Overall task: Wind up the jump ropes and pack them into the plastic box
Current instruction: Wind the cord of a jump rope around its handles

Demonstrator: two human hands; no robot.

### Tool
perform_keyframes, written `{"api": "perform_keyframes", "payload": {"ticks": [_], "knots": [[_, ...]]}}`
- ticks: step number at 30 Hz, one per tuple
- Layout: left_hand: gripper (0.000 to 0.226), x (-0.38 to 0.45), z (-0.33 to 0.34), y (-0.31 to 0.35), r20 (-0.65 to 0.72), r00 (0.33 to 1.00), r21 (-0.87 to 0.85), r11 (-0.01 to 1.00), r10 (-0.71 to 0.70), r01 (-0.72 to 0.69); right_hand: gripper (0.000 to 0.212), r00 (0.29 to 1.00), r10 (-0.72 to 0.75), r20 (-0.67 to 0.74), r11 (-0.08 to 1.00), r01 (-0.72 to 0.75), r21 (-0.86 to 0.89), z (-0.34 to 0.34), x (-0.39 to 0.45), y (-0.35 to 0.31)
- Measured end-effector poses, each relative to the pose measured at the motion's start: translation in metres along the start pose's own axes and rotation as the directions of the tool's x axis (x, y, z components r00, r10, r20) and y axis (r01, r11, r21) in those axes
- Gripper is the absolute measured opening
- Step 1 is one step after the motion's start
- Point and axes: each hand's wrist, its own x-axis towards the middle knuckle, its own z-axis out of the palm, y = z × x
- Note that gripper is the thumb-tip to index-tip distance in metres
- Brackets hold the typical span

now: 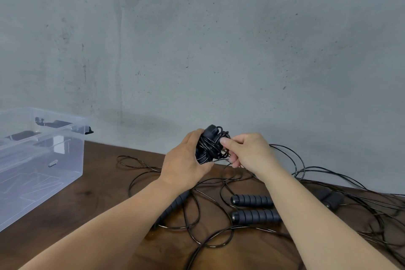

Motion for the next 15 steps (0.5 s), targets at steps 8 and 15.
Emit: {"api": "perform_keyframes", "payload": {"ticks": [8, 15], "knots": [[0.071, 0.001, 0.004, 0.001, -0.021, 0.998, -0.024, 0.998, -0.057, 0.056, 0.04, 0.889, -0.206, -0.409, 0.978, 0.194, -0.071, 0.031, -0.014, 0.009], [0.068, 0.007, 0.007, 0.005, -0.031, 0.999, -0.028, 0.999, -0.042, 0.041, 0.031, 0.825, -0.418, -0.38, 0.903, 0.33, -0.276, 0.03, -0.013, 0.011]]}}
